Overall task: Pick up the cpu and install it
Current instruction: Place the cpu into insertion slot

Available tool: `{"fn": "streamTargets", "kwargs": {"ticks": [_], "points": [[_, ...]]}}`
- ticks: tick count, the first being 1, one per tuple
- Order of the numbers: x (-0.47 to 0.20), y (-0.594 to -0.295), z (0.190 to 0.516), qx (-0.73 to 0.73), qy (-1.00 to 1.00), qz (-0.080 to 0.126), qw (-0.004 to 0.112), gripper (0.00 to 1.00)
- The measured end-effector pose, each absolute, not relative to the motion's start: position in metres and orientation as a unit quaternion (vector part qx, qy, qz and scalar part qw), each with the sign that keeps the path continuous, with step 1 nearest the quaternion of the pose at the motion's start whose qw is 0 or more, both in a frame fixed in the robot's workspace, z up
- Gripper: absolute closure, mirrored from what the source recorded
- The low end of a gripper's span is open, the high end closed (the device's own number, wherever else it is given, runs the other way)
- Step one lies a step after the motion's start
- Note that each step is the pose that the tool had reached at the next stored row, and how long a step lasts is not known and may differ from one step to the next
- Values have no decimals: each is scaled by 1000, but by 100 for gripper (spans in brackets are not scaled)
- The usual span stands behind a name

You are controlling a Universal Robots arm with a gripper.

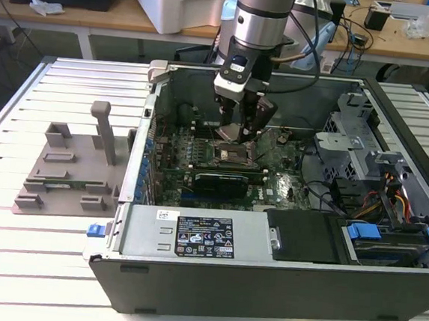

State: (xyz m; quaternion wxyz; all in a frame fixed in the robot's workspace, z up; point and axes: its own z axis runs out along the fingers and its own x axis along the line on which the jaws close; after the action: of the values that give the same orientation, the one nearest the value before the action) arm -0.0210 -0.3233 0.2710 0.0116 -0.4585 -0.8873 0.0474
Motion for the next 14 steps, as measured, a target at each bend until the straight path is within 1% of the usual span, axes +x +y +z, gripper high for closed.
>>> {"fn": "streamTargets", "kwargs": {"ticks": [14], "points": [[-21, -323, 271, -537, -842, 56, 11, 46]]}}
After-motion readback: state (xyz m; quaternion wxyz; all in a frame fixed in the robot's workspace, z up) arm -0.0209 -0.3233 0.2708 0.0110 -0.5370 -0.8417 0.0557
